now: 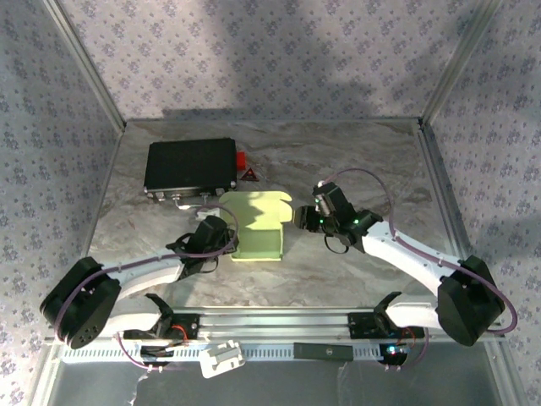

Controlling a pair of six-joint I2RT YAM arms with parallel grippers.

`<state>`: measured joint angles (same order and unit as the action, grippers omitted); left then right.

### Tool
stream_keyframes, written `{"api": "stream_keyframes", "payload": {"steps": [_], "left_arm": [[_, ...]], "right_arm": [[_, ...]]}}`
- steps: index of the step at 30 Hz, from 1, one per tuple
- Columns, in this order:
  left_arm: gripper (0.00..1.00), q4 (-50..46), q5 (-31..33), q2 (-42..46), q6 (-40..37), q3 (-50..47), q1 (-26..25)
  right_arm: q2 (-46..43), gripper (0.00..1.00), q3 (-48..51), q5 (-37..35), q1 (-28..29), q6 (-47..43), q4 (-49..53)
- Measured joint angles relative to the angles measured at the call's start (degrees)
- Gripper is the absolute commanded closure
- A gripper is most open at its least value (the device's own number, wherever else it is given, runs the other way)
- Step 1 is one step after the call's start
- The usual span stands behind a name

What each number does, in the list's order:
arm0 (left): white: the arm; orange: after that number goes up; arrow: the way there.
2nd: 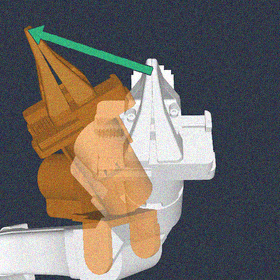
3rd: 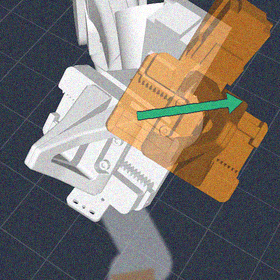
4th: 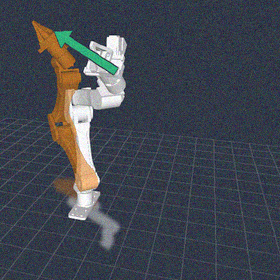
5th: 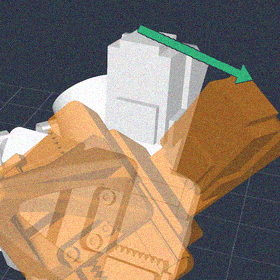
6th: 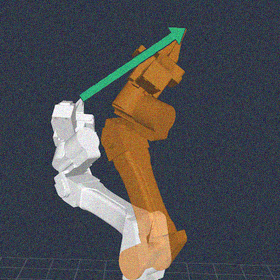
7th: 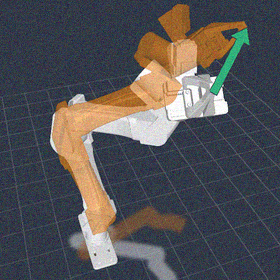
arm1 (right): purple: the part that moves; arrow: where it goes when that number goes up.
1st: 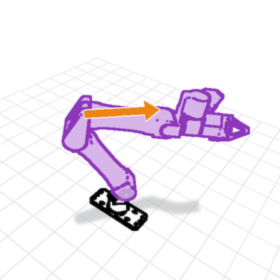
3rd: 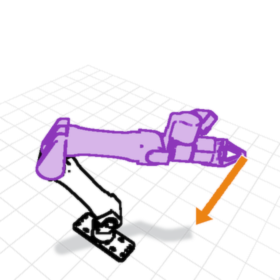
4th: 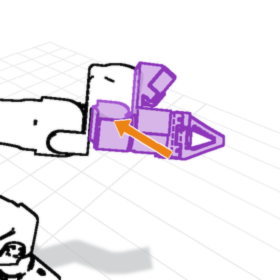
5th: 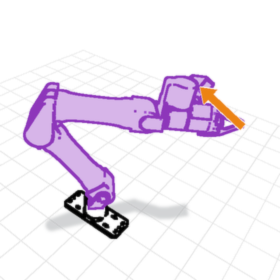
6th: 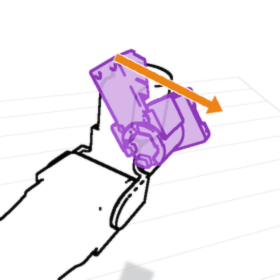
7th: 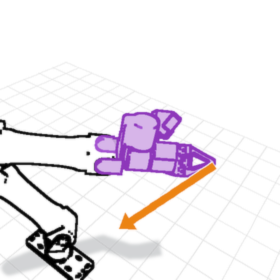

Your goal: Fold the paper box

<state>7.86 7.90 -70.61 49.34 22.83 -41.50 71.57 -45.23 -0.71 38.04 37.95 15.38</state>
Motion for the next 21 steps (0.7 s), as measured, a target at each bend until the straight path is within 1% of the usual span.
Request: {"api": "stream_keyframes", "payload": {"steps": [7, 12, 15, 19, 21], "left_arm": [[1.00, 2.08, -1.53, -1.14, 0.22, -0.28, 0.24], [1.00, 1.64, -1.51, -1.81, 0.04, -0.11, -0.02], [1.00, -2.27, 0.70, -2.05, -0.46, 2.19, -2.27], [1.00, -11.08, 6.86, -4.61, -1.16, 8.87, -7.76], [1.00, -14.60, 9.92, -6.73, -1.29, 12.11, -9.73]], "right_arm": [[0.00, 0.53, -0.02, -0.11, 0.44, 0.15, 0.02], [0.00, 0.53, -0.02, -0.63, 1.09, 0.15, 0.04], [0.00, 0.53, -0.02, -1.05, 1.36, 0.17, 0.09], [0.00, 0.54, -0.02, -1.77, 1.38, 0.22, 0.26], [-0.02, 0.54, -0.02, -2.36, 1.38, 0.39, 0.26]]}}
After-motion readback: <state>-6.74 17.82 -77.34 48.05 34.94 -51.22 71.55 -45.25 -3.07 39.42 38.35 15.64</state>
